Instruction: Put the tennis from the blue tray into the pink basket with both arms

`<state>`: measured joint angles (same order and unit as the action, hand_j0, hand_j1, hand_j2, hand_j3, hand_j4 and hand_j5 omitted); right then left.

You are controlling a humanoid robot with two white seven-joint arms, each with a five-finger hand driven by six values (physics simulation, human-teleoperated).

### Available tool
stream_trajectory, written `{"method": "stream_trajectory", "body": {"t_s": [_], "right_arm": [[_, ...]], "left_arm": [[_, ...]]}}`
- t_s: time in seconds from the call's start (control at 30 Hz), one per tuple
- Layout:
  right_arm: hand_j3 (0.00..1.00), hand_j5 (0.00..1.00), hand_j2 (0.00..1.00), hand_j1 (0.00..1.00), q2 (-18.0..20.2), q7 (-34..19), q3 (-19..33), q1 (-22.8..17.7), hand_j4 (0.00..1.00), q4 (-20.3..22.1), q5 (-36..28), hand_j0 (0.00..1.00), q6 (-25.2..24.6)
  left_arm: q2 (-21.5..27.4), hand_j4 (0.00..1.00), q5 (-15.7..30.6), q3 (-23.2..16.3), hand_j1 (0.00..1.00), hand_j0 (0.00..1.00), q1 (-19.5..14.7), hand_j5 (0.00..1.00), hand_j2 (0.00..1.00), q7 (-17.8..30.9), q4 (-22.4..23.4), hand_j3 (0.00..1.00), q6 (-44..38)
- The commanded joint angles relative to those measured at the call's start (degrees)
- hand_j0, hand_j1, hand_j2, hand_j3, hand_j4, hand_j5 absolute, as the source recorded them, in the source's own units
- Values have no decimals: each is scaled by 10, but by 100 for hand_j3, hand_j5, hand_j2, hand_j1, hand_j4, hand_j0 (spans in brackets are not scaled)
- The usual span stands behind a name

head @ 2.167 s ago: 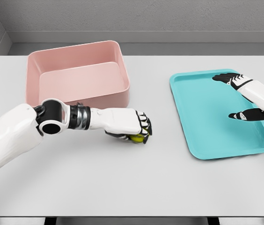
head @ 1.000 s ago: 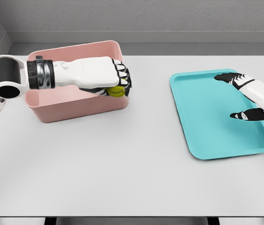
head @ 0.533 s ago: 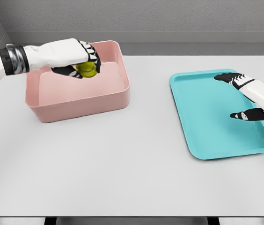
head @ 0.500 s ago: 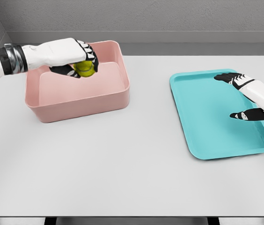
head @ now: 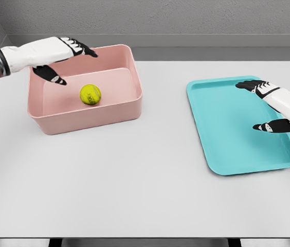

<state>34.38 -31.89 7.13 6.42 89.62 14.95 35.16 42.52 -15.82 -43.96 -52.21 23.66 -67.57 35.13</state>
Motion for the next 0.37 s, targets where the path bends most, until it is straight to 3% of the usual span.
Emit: {"method": "stream_trajectory", "body": {"t_s": [0.0,0.17,0.33], "right_arm": [[100,100,100,100,1,0,1,0,100,-1,-4,100,-2],[100,100,100,100,1,1,1,0,100,0,-4,100,-2],[100,100,100,100,1,0,0,0,100,0,-4,100,-2]], "left_arm": [[29,100,17,1,100,100,4,100,100,0,-2,100,-1],[95,100,34,29,100,100,32,100,100,0,1,100,-1],[99,100,38,40,100,100,37,100,100,0,2,100,-1]]}}
